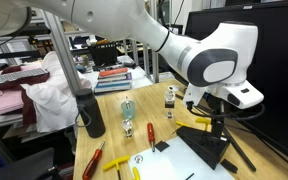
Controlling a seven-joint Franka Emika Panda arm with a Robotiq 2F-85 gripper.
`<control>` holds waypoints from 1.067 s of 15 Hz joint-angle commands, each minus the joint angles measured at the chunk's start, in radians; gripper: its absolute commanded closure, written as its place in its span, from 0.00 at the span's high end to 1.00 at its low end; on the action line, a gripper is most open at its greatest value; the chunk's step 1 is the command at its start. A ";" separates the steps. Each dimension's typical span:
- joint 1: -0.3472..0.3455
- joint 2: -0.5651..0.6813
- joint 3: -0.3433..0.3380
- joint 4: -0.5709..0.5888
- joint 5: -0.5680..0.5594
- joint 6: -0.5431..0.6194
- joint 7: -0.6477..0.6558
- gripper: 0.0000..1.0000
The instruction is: Take one wrench from the tool holder and put it on the board
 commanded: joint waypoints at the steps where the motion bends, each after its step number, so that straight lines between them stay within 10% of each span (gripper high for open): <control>1: 0.014 -0.033 -0.009 -0.042 0.010 0.039 0.021 1.00; 16: 0.014 -0.101 -0.004 -0.126 0.015 0.003 0.057 1.00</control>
